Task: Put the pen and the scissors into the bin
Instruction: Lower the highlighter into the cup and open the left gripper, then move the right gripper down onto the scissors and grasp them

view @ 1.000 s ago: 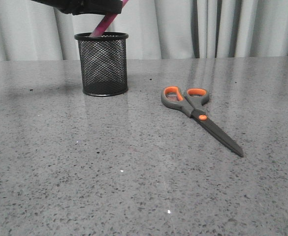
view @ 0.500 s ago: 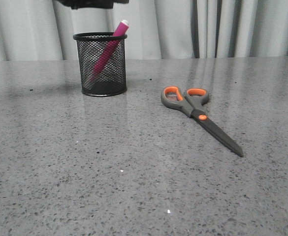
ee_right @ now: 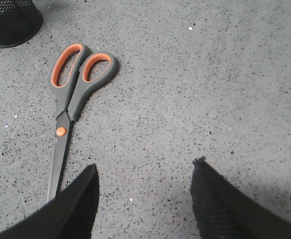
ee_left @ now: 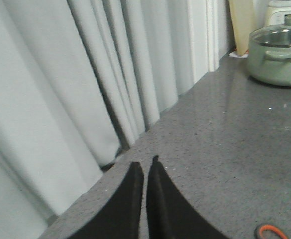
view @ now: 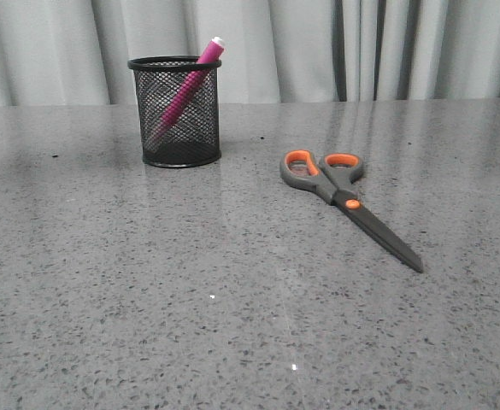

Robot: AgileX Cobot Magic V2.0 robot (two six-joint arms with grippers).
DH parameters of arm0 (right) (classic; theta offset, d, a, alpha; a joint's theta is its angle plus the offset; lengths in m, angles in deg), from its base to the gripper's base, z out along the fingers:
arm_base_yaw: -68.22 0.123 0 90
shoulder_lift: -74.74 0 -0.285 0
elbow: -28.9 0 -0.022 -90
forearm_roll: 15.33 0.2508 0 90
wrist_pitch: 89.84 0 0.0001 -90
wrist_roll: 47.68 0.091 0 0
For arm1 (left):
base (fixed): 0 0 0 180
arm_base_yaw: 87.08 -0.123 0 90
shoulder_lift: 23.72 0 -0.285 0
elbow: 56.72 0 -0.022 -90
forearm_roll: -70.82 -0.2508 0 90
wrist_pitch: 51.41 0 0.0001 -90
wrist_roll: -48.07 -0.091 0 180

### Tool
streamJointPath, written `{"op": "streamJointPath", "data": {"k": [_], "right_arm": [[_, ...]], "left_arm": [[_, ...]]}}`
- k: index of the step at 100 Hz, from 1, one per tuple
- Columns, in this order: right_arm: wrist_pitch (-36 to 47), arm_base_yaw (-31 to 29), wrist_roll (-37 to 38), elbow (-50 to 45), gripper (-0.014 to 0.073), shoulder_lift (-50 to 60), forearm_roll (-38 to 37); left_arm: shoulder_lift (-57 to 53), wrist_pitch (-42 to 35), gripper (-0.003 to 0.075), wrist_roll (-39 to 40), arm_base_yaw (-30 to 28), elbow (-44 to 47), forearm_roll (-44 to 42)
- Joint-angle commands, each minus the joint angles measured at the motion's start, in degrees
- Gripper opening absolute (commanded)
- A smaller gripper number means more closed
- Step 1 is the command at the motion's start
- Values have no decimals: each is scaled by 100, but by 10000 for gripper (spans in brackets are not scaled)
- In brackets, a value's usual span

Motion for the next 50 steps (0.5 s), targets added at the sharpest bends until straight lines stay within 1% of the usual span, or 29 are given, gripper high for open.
{"op": "streamJointPath", "data": {"k": [1,12,21,37,44,50], "right_arm": [[281,-43,-54,203,371,11,48],[295,-43,-54,203,371,11,63],[386,-43,-54,203,370,11,63],[258,-43,-54,203,370,11,167],[137,-43,-54,203,370,0,241],[-19,-43,-110,207,370,-68,241]], "left_arm": [[-680,-449,-20,776,-29,-168,-578],[-1283,-1074,-20,1456,-29,162,-1651],[-1813,-1783,-20,1962,-29,769,-2138],[-2782,-3090,-20,2529,-29,2133,-2167],[-3175,-3345,-20,2667,-29,2704,-2167],[-3484,-3373,-19,2667,-29,3158,-2167]]}}
